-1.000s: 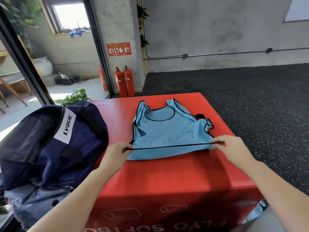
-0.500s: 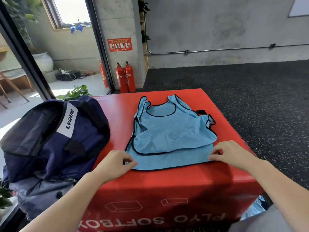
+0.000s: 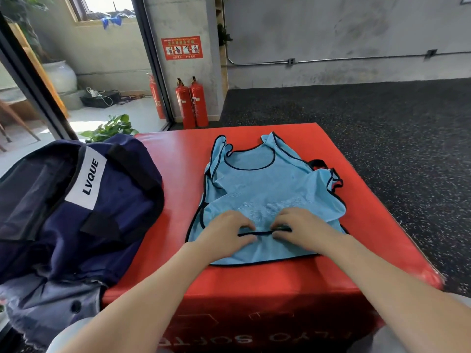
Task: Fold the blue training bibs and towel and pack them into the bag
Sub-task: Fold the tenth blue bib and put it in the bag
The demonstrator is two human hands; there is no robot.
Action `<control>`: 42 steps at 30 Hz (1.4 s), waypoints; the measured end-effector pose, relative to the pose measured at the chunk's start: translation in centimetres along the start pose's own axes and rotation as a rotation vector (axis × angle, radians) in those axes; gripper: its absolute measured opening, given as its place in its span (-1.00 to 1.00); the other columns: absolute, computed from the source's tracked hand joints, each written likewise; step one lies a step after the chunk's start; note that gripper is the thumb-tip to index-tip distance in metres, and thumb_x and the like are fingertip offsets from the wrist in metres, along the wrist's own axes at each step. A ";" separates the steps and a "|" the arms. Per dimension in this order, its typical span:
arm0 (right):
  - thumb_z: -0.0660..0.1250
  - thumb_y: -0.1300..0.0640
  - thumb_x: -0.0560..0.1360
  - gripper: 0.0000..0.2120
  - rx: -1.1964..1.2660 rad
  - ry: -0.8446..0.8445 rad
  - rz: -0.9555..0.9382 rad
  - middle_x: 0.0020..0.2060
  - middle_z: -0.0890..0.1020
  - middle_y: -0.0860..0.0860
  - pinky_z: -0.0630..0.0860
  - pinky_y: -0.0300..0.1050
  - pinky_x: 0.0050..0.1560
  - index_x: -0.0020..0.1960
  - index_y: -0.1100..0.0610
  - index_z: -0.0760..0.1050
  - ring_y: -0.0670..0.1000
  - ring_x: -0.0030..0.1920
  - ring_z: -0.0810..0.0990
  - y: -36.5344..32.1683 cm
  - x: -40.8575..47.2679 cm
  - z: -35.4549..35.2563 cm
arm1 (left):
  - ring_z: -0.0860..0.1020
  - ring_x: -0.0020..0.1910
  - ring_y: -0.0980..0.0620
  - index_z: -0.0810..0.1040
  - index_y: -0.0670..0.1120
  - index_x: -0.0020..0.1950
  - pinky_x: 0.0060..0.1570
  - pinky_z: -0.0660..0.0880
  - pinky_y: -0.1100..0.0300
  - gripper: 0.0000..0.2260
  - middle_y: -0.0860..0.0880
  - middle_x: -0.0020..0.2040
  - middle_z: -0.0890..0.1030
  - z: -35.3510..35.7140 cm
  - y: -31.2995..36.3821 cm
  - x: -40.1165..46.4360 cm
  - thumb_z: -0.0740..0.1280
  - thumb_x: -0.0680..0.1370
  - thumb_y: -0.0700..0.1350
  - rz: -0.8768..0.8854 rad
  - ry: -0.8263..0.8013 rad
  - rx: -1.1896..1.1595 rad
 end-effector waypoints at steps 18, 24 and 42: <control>0.41 -0.13 0.51 -0.64 0.069 0.165 0.019 0.07 0.58 -0.20 0.46 -0.15 0.02 0.26 -0.12 0.47 -0.11 0.04 0.55 -2.1 2.4 -0.1 | 0.50 -0.29 0.22 0.66 -0.04 -0.03 -0.27 0.39 0.46 -0.91 0.09 -0.25 0.61 -0.5 -3.2 2.3 0.37 0.60 -0.09 -0.301 0.055 -0.351; 0.34 -0.09 0.58 -0.85 0.061 0.273 -0.017 -0.08 0.61 -0.14 0.49 -0.10 -0.11 0.08 -0.09 0.62 -0.09 -0.08 0.58 -2.9 2.2 -0.3 | 0.50 -0.30 0.27 0.67 0.00 -0.08 -0.21 0.41 0.43 -0.92 0.09 -0.24 0.64 -0.7 -2.9 2.0 0.40 0.59 -0.06 -0.277 0.078 -0.338; 0.41 -0.12 0.52 -0.83 0.254 0.235 0.045 -0.13 0.62 -0.21 0.52 -0.16 -0.02 0.06 -0.10 0.61 -0.19 -0.09 0.55 -3.2 1.7 -0.2 | 0.61 -0.10 0.21 0.68 0.06 -0.01 0.01 0.55 0.12 -0.92 0.18 -0.15 0.68 -1.2 -1.9 0.6 0.38 0.58 -0.04 -0.094 0.101 -0.224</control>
Point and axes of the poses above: each hand's wrist, its own x-axis towards the middle knuckle, its own z-axis out of the palm, y = z × x, the point moved 6 cm from there along x, towards the middle knuckle
